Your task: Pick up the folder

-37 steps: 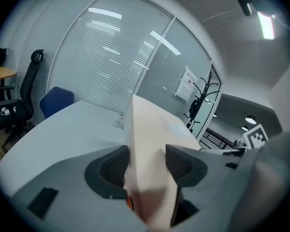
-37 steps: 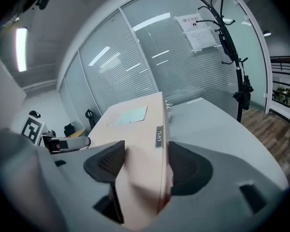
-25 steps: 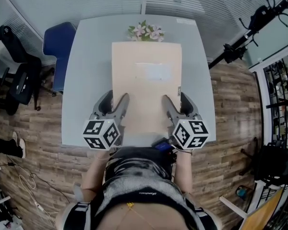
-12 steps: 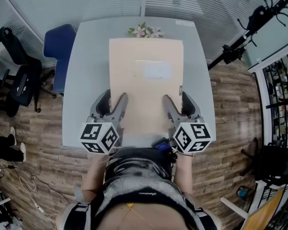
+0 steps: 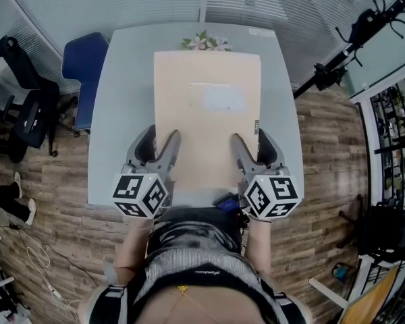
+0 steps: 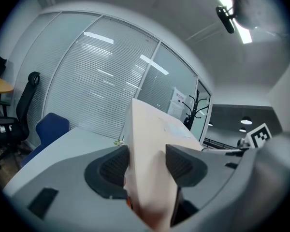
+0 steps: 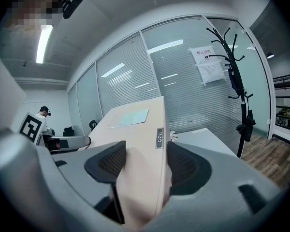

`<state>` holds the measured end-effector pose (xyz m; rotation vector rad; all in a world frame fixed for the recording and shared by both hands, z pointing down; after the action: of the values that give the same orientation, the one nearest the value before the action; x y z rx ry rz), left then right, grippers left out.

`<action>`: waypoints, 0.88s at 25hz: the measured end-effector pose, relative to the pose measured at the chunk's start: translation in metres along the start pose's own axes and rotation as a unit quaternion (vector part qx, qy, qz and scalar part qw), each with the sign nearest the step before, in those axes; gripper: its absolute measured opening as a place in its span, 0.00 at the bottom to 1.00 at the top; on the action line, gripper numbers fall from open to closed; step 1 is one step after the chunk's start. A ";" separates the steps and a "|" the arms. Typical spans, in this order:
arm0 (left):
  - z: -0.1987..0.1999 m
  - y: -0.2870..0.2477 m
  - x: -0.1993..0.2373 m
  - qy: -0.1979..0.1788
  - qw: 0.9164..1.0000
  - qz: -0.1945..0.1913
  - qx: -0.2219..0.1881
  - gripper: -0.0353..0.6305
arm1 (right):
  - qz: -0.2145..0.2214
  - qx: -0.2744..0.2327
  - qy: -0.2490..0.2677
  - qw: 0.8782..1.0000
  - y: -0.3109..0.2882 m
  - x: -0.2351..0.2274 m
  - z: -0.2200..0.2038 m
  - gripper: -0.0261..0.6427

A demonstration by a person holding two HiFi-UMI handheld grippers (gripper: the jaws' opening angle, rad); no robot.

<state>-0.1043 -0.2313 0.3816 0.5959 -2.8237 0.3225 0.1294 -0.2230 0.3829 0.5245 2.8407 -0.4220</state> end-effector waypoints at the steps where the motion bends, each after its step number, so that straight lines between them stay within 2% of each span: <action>1: 0.000 0.000 0.000 0.000 1.000 0.000 0.000 0.41 | 0.000 0.000 0.000 1.000 0.000 0.000 0.000 0.45; 22: 0.004 -0.001 -0.006 -0.005 1.000 0.001 -0.006 0.41 | 0.002 -0.005 0.005 1.000 0.002 -0.004 0.004 0.44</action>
<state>-0.0997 -0.2314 0.3760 0.5938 -2.8335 0.3033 0.1342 -0.2234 0.3793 0.5317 2.8495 -0.4045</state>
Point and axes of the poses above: the fingertips, and each gripper's own axes: y backward along the fingers, x to its left, z out of its top, the point moved 5 cm from there along y, backward along the fingers, and after that the axes turned 3 degrees about -y, right-handed, at the moved point
